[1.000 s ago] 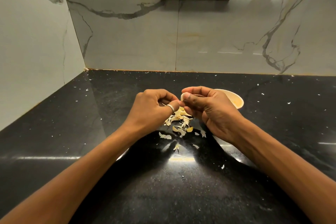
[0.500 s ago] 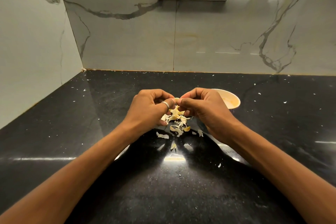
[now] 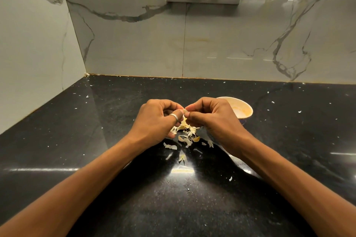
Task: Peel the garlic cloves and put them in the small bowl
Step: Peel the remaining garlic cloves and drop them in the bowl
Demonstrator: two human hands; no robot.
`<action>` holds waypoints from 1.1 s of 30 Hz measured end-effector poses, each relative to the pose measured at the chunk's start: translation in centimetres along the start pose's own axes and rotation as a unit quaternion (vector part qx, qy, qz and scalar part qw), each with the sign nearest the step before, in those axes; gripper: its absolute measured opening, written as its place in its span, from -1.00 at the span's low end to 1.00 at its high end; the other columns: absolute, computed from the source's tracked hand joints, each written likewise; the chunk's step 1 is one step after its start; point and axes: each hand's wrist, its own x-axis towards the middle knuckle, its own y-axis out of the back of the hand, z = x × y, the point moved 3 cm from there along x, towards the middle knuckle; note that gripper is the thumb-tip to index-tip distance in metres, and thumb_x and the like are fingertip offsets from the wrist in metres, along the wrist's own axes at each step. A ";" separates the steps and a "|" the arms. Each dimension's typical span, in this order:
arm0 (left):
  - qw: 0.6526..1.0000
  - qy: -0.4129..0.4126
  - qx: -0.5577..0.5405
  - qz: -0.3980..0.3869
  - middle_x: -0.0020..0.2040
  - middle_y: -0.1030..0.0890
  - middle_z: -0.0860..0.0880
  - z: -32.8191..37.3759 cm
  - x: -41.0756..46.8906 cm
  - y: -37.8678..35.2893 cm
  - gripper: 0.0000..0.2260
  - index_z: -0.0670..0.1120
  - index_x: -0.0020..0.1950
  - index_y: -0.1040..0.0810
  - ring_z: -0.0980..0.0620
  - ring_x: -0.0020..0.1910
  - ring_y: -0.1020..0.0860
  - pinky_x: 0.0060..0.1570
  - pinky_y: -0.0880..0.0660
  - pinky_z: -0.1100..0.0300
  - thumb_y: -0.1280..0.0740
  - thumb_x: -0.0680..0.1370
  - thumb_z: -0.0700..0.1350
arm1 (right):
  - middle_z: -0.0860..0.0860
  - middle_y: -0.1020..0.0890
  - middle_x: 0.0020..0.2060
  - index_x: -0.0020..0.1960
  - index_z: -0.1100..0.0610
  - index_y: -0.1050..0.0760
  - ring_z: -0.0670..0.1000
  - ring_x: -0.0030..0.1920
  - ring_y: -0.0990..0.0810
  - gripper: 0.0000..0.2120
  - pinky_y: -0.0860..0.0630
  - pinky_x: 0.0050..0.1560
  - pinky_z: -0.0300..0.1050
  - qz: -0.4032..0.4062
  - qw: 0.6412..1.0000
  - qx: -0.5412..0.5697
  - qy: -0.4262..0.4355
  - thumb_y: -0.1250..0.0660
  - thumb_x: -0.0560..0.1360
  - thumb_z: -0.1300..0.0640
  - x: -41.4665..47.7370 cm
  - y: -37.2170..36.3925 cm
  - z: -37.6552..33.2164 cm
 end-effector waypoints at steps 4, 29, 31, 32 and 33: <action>1.000 0.007 -0.001 0.006 -0.30 -0.67 -0.02 0.0 0.0 0.0 -0.91 -0.06 -0.08 -0.70 0.15 -0.31 -0.63 -0.38 -0.63 0.10 -0.41 0.57 -0.19 | 0.21 -0.72 -0.16 -0.04 0.24 -0.65 0.06 -0.15 -0.70 -0.94 -0.64 -0.07 -0.15 -0.001 1.000 0.011 -0.005 -0.46 0.49 0.34 0.0 -0.1 0.2; 0.996 0.052 -0.071 0.019 -0.20 -0.65 -0.06 0.4 0.2 0.4 -0.88 -0.14 -0.02 -0.66 0.10 -0.30 -0.60 -0.39 -0.60 0.13 -0.35 0.61 -0.15 | 0.21 -0.69 -0.09 0.08 0.25 -0.64 0.02 -0.12 -0.65 -0.84 -0.60 -0.05 -0.14 -0.001 0.989 0.137 -0.063 -0.38 0.52 0.37 0.1 0.2 0.0; 0.997 0.041 -0.062 0.013 -0.17 -0.67 -0.07 0.3 0.2 0.3 -0.93 -0.10 -0.01 -0.68 0.11 -0.28 -0.62 -0.36 -0.62 0.09 -0.41 0.58 -0.14 | 0.23 -0.70 -0.06 0.08 0.23 -0.65 0.02 -0.11 -0.65 -0.85 -0.61 -0.04 -0.12 0.002 0.994 0.100 -0.049 -0.41 0.52 0.33 0.0 0.2 0.0; 0.998 0.038 -0.058 0.011 -0.17 -0.68 -0.08 0.3 0.2 0.2 -0.93 -0.09 -0.01 -0.69 0.10 -0.28 -0.62 -0.35 -0.63 0.08 -0.43 0.56 -0.12 | 0.21 -0.71 -0.06 0.07 0.22 -0.66 0.02 -0.11 -0.66 -0.86 -0.61 -0.05 -0.13 0.002 0.995 0.086 -0.043 -0.43 0.52 0.30 0.0 0.2 0.0; 0.998 0.036 -0.053 0.010 -0.17 -0.68 -0.09 0.3 0.2 0.2 -0.93 -0.08 -0.02 -0.70 0.10 -0.27 -0.63 -0.34 -0.63 0.08 -0.46 0.55 -0.11 | 0.20 -0.71 -0.07 0.07 0.22 -0.66 0.01 -0.11 -0.67 -0.86 -0.62 -0.06 -0.15 0.000 0.997 0.074 -0.038 -0.44 0.51 0.28 0.0 0.1 0.0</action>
